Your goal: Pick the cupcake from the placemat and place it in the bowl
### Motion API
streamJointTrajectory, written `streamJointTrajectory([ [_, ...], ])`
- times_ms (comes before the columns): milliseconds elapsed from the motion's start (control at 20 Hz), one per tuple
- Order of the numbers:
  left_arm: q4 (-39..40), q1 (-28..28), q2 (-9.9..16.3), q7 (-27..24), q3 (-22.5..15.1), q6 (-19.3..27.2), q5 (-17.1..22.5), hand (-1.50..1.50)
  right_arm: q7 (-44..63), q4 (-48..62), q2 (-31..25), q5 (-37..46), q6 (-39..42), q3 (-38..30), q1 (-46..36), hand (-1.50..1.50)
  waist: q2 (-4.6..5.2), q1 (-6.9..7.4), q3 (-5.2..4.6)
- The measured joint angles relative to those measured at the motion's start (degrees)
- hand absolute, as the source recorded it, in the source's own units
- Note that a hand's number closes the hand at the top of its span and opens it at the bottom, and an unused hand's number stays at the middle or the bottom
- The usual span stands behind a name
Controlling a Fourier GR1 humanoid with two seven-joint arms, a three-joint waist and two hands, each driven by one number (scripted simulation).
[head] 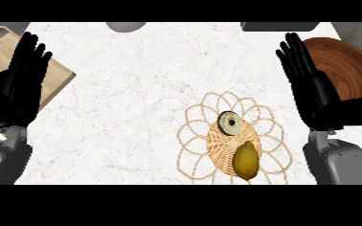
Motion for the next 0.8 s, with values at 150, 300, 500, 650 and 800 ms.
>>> streamJointTrajectory([
  [150, 0.3, 0.79, -2.16, -0.91, -2.08, -2.54, 0.36, 0.0, 1.18, -1.96, -0.88, 4.89, -2.12, 1.73, 2.11, 1.5, -0.5, -0.41, -0.04],
  [300, 0.0, 2.16, -5.09, -1.82, -6.0, -6.22, 1.79, 0.0, 2.9, -4.77, -2.62, 12.72, -5.78, 4.22, 4.59, 1.5, -0.9, -1.47, -0.18],
  [500, 0.13, 3.92, -7.52, -1.8, -9.27, -8.95, 3.37, 0.0, 6.27, -3.15, -3.99, 24.26, -15.89, 2.24, 10.57, -1.5, -1.0, -3.99, -0.47],
  [650, 0.66, 5.0, -9.32, -3.14, -11.9, -11.66, 3.74, 0.0, 5.19, -5.74, 0.18, 33.73, -22.54, 8.64, 15.5, -1.5, -1.06, -2.77, -0.3],
  [800, 1.95, 5.91, -10.37, -4.89, -12.93, -13.66, 3.81, 0.0, 7.74, -8.49, 1.09, 43.62, -23.63, 15.72, 18.78, -1.5, -1.08, -1.8, -0.28],
])
